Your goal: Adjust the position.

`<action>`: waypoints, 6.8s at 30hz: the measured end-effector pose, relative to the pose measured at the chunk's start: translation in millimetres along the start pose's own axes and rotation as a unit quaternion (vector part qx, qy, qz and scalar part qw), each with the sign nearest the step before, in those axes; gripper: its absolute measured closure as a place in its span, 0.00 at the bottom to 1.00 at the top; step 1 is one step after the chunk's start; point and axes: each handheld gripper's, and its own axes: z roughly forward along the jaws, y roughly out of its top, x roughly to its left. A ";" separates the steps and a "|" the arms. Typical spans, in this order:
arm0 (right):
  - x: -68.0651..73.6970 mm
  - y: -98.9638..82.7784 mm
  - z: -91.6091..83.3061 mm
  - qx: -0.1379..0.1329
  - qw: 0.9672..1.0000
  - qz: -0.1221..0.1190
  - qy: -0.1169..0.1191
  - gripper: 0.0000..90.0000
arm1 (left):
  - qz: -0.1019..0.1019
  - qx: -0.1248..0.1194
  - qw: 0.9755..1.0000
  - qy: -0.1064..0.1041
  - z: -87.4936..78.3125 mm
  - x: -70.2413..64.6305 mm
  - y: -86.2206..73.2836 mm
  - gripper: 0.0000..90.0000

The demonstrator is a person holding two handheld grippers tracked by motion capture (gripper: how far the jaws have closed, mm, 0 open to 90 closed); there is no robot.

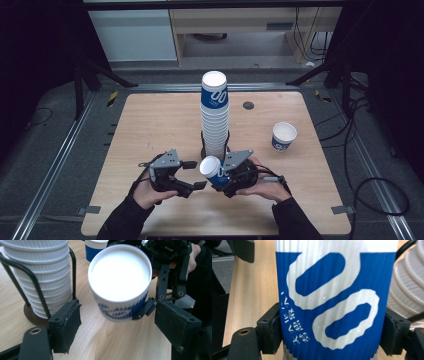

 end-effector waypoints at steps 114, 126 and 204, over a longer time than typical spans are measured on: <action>-6.5 -11.6 4.6 -0.093 0.991 0.059 0.080 0.16 | -0.010 -0.089 0.995 -0.049 1.7 7.6 -6.6 0.29; -11.3 -12.2 -6.0 -0.092 0.993 0.054 0.059 0.17 | -0.005 -0.093 0.995 -0.038 -7.4 8.2 -2.3 0.22; -8.5 16.3 4.5 -0.007 0.999 -0.054 -0.005 0.07 | -0.015 -0.032 0.999 -0.014 -6.1 23.0 -10.9 0.30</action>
